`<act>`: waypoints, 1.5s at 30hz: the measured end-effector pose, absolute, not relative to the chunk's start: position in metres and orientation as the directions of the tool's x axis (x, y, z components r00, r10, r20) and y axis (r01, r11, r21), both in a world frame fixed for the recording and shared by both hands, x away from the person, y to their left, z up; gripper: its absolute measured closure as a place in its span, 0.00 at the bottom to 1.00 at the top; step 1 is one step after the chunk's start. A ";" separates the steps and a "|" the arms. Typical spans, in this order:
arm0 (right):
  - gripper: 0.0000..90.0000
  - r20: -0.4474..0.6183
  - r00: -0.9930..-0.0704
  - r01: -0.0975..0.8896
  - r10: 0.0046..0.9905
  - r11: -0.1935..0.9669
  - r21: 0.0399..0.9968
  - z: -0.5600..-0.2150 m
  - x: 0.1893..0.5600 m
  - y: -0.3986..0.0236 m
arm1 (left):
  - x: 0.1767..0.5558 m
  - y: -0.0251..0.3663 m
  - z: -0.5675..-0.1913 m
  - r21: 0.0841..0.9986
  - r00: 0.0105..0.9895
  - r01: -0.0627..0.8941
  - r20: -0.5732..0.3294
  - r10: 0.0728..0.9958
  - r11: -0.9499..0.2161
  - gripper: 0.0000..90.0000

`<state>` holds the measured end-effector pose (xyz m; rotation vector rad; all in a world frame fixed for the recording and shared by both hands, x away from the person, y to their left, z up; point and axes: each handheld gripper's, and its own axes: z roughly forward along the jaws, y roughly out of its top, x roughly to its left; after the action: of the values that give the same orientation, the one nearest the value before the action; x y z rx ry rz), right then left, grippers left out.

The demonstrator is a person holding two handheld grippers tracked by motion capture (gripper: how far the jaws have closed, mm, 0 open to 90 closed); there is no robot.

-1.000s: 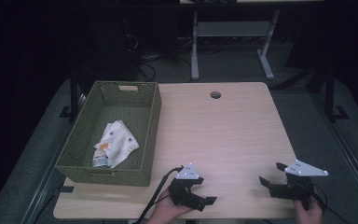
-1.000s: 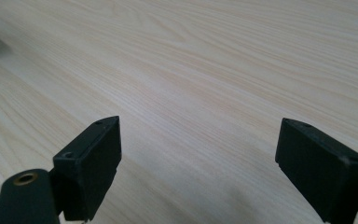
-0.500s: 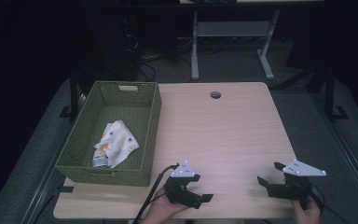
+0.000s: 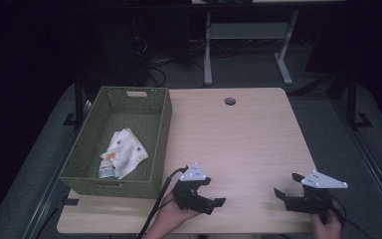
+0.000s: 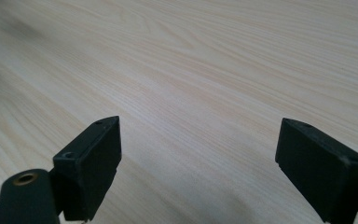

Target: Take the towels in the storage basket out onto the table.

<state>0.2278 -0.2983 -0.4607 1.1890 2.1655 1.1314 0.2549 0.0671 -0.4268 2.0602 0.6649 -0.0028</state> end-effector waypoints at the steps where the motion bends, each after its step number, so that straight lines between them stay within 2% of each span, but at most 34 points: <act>1: 0.16 0.024 -0.543 0.498 0.839 0.300 0.814 -0.461 0.228 -0.298 | 0.259 0.065 -0.423 0.791 0.849 0.464 -0.268 0.456 -0.399 0.19; 25: 0.16 0.036 -0.536 0.500 0.843 0.283 0.818 -0.461 0.226 -0.302 | 0.290 0.055 -0.381 0.778 0.839 0.477 -0.264 0.476 -0.409 0.19; 45: 0.16 0.028 -0.523 0.497 0.852 0.279 0.822 -0.459 0.224 -0.307 | 0.297 0.087 -0.347 0.783 0.833 0.466 -0.231 0.503 -0.412 0.20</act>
<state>0.2242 -0.3066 -0.4592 1.2144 2.1337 1.1386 0.2970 0.0873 -0.3472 2.0680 0.7106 0.0502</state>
